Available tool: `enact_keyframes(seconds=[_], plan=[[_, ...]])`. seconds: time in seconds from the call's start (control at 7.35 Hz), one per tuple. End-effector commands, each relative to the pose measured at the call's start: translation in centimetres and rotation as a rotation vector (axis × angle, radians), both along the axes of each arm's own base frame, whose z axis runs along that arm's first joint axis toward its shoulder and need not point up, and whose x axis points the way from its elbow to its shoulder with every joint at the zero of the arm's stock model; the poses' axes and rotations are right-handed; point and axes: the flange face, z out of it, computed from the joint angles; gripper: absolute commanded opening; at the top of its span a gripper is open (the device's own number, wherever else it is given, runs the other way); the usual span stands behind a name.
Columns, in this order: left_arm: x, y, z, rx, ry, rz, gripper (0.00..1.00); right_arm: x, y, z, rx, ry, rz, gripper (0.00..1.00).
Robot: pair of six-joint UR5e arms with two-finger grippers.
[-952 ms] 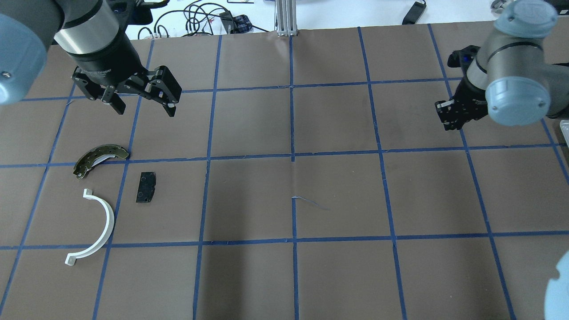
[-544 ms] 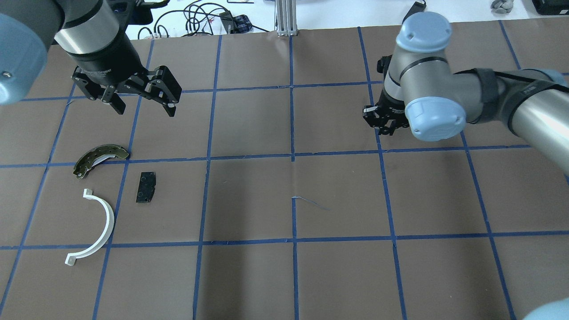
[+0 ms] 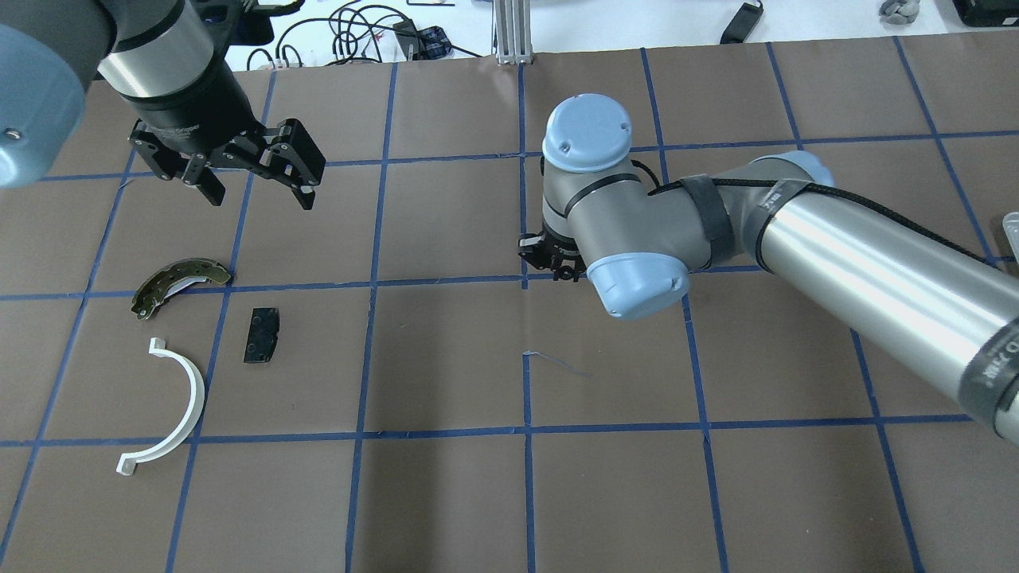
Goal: Place bearing gear from tray to pile
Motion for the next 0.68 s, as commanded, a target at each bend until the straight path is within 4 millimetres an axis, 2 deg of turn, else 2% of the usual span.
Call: enact_keyframes(seconds=[0.0,0.27,0.41,0.54], plan=[[0.0,-0.1,-0.3,0.006,0.004,0.004,1.0,5.1,2.6,-1.7,0.022,-0.063,0.027,0.06],[-0.1,-0.1,-0.6,0.012,0.006,0.003,1.0,8.2,4.4,-3.7,0.026,-0.079,0.078,0.1],[-0.1,0.0,-0.9,0.016,0.006,0.007,1.0,8.6,4.6,-4.9,0.038,-0.072,0.082,0.13],[-0.1,0.2,-1.2,0.024,0.004,0.001,1.0,8.6,4.6,-5.5,0.047,-0.069,0.078,0.27]])
